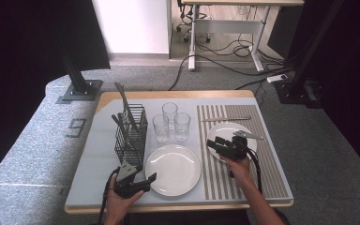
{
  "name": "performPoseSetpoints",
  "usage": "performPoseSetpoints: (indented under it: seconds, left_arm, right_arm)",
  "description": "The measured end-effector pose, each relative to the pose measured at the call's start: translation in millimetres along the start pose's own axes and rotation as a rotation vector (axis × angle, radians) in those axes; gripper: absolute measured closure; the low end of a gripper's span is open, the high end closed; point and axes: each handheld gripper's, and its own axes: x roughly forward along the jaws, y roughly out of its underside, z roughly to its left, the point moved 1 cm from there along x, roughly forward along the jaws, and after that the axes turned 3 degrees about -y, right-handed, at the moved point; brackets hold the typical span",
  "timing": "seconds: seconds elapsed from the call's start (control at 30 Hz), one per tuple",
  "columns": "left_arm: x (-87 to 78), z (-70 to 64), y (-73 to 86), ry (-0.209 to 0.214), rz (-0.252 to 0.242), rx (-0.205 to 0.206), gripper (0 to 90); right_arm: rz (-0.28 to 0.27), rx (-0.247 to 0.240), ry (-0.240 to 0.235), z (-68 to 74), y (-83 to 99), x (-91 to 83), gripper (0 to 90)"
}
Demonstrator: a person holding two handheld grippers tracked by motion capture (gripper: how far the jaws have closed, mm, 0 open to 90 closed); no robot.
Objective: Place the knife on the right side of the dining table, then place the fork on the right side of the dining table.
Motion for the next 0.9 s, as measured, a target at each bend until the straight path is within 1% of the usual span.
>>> performPoseSetpoints:
  seconds: [0.17,0.27,0.33,0.43,0.6,0.87,0.9]
  left_arm:
    - [0.3,-0.6,-0.3,0.0,0.0,0.002,31.6]
    - [0.9,-0.6,-0.2,0.001,0.001,0.001,31.6]
    - [1.7,-0.8,0.1,0.001,0.002,0.0,31.6]
    - [1.8,-1.6,0.2,0.003,0.002,0.002,31.6]
    - [2.8,-2.3,1.1,0.007,0.006,0.004,31.6]
    - [5.8,-0.7,3.2,0.009,0.016,0.002,31.7]
    - [7.0,0.1,4.0,0.008,0.02,0.001,31.7]
  right_arm:
    - [-0.005,-0.012,-0.016,4.8,-1.1,0.7,42.8]
    - [-0.001,-0.011,-0.035,8.4,-2.5,1.1,43.3]
    - [0.0,-0.019,-0.034,10.3,-2.9,1.2,42.9]
    - [0.002,-0.044,-0.034,15.3,-2.9,2.6,41.4]
    - [-0.011,-0.056,-0.039,20.3,-4.6,2.1,40.4]
    - [-0.017,-0.083,-0.064,31.1,-5.9,-1.5,39.7]
    - [-0.018,-0.088,-0.074,33.9,-6.4,-2.0,39.2]
